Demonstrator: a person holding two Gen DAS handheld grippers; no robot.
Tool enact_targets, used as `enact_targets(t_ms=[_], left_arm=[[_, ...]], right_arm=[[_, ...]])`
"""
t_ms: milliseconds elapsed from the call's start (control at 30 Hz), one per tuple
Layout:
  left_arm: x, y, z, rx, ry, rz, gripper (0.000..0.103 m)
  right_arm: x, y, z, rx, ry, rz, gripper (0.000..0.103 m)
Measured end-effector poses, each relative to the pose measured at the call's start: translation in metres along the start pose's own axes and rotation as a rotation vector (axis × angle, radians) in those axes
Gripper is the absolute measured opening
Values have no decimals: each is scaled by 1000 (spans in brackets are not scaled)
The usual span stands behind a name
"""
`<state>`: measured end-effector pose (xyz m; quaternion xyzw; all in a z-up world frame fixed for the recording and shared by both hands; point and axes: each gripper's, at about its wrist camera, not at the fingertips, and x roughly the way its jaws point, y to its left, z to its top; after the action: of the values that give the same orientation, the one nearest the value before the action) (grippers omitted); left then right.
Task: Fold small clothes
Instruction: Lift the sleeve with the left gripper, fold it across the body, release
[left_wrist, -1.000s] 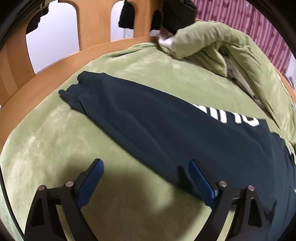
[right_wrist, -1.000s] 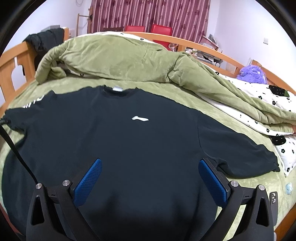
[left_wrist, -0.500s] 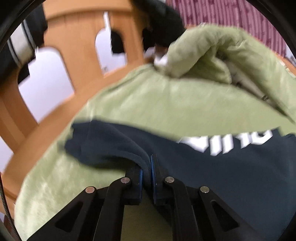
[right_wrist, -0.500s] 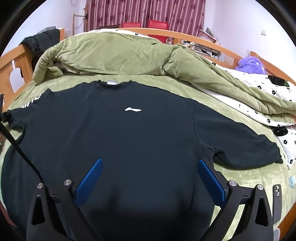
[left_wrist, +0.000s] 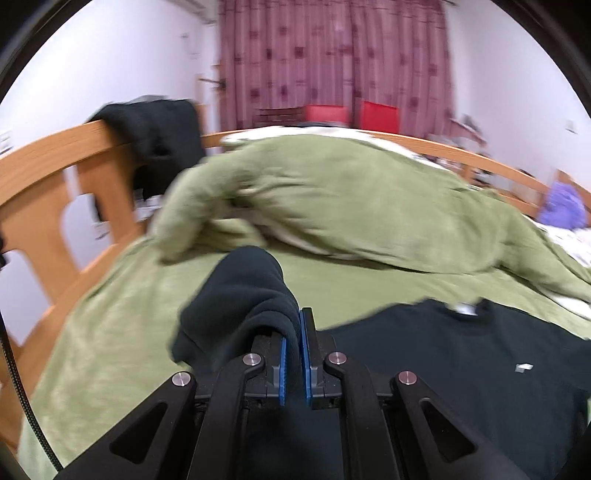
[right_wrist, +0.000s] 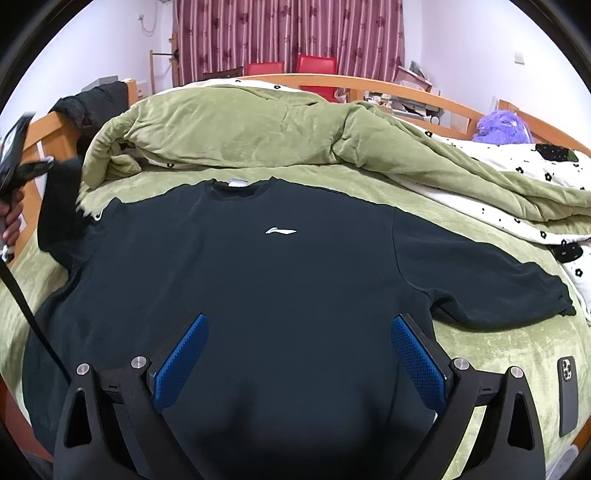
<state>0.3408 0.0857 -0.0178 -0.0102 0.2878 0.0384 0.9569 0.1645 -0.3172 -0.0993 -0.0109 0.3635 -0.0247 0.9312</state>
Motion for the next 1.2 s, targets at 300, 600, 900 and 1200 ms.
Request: enact_targets(t_ms=[300, 600, 900, 1200], left_arm=[[21, -129, -50, 74, 105, -185, 7], [39, -152, -89, 48, 245, -277, 13], [-13, -102, -121, 37, 209, -277, 74], [-36, 10, -153, -5, 203, -70, 74]], right_arm=[[0, -15, -15, 10, 7, 5, 98], [10, -24, -17, 70, 31, 10, 97], [16, 23, -5, -23, 61, 61, 71], [42, 107, 28, -166, 43, 178, 56]])
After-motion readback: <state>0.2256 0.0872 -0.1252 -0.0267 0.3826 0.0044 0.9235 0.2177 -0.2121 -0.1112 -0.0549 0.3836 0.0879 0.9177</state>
